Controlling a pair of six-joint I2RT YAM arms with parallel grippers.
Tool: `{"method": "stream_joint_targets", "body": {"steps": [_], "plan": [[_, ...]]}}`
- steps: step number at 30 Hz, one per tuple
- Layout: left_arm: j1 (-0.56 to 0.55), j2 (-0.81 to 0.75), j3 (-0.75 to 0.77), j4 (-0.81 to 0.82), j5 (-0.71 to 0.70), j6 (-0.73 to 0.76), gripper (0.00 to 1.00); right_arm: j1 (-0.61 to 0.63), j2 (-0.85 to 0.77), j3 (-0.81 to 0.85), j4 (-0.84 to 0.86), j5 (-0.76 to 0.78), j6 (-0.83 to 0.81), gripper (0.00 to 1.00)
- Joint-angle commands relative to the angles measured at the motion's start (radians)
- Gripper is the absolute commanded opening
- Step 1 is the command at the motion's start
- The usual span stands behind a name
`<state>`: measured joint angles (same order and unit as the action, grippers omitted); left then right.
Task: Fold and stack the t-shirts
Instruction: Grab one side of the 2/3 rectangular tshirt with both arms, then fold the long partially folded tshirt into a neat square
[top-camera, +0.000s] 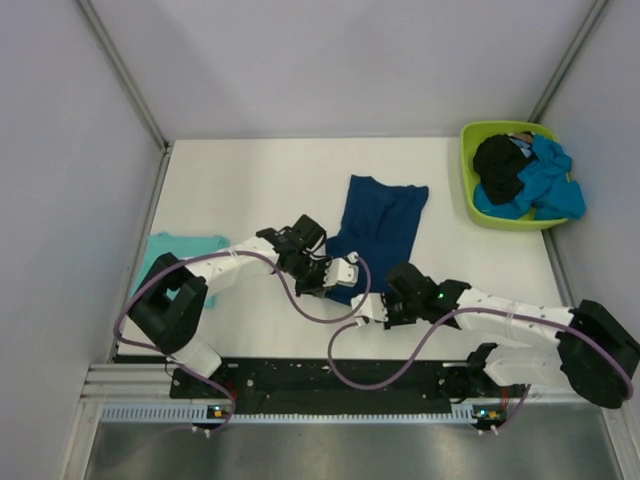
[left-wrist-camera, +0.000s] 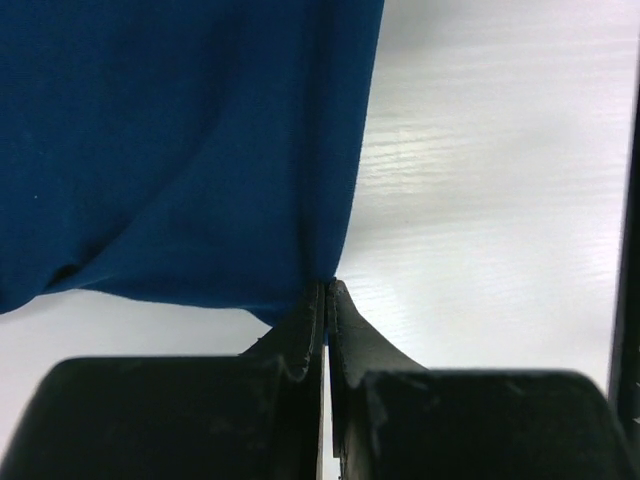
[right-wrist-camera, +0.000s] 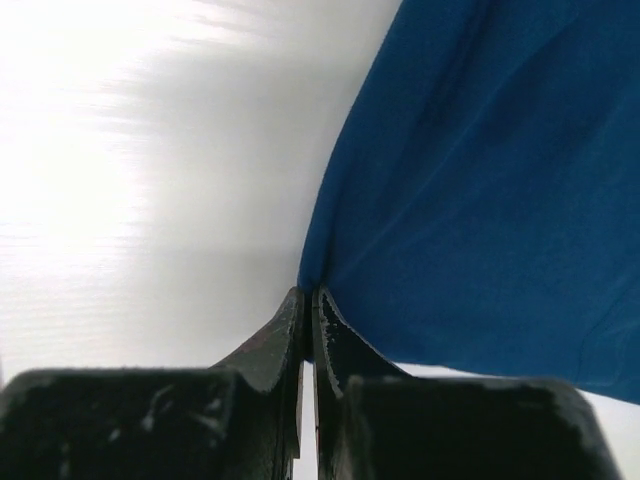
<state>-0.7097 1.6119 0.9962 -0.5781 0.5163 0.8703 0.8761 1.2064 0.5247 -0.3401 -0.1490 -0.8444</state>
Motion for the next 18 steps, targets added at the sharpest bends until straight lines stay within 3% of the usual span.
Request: {"method": "stream_joint_targets", "body": {"steps": [1, 5, 9, 13, 15, 18], "plan": [[-0.013, -0.113, 0.025, -0.208, 0.034, 0.041, 0.00, 0.107, -0.194, 0.063, -0.247, -0.003, 0.097, 0.00], [-0.028, -0.222, 0.041, -0.406, 0.080, 0.081, 0.00, 0.207, -0.352, 0.165, -0.434, 0.032, 0.169, 0.00], [-0.039, -0.308, 0.151, -0.627, 0.116, 0.121, 0.00, 0.215, -0.415, 0.309, -0.579, 0.008, 0.223, 0.00], [-0.034, -0.320, 0.280, -0.573, 0.022, -0.034, 0.00, 0.205, -0.438, 0.383, -0.594, 0.060, 0.200, 0.00], [-0.025, -0.305, 0.330, -0.505, -0.033, -0.109, 0.00, 0.117, -0.433, 0.408, -0.586, 0.066, 0.197, 0.00], [-0.011, -0.250, 0.384, -0.373, -0.132, -0.168, 0.00, -0.122, -0.406, 0.432, -0.571, -0.047, 0.166, 0.00]]}}
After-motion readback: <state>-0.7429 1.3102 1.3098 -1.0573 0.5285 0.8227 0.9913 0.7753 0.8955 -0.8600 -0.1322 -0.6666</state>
